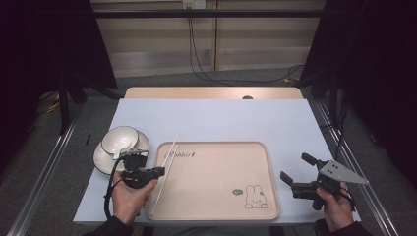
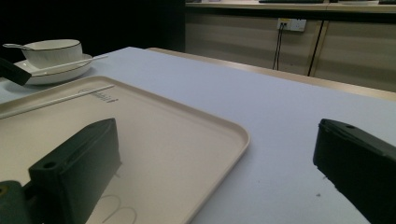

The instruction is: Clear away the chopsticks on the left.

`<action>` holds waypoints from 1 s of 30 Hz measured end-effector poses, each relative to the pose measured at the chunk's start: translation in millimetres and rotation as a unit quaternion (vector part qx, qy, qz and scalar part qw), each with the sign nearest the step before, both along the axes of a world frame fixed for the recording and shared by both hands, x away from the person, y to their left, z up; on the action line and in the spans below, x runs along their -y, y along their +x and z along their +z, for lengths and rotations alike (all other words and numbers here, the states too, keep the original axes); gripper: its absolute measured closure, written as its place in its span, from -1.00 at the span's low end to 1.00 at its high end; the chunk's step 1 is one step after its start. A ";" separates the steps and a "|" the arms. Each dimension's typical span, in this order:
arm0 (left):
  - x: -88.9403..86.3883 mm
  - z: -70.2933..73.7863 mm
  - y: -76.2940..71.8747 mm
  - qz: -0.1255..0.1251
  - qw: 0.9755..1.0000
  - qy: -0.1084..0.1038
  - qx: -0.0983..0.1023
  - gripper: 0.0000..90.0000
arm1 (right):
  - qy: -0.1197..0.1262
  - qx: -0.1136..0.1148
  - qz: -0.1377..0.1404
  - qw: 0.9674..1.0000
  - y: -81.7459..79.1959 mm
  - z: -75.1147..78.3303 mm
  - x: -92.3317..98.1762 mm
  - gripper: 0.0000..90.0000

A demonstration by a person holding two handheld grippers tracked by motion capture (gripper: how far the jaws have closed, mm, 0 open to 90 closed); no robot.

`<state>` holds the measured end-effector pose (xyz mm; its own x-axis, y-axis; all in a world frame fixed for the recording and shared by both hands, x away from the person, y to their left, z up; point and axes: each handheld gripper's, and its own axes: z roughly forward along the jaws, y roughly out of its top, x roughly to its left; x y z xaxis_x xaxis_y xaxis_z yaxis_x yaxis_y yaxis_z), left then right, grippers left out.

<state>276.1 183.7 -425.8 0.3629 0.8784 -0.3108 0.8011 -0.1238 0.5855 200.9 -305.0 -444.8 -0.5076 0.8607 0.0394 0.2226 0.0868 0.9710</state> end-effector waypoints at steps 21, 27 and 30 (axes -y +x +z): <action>18.9 -30.6 3.0 0.011 0.999 0.009 -0.049 0.88 | -0.001 -0.003 0.006 1.000 0.0 -0.1 -0.5 -0.99; 23.5 -33.9 2.9 0.010 0.999 0.013 -0.047 0.88 | -0.001 -0.003 0.007 1.000 0.1 -0.1 -0.6 -0.99; 24.0 -33.8 2.4 0.004 0.999 0.017 -0.044 0.87 | -0.002 -0.002 0.007 1.000 0.2 -0.2 -0.6 -0.99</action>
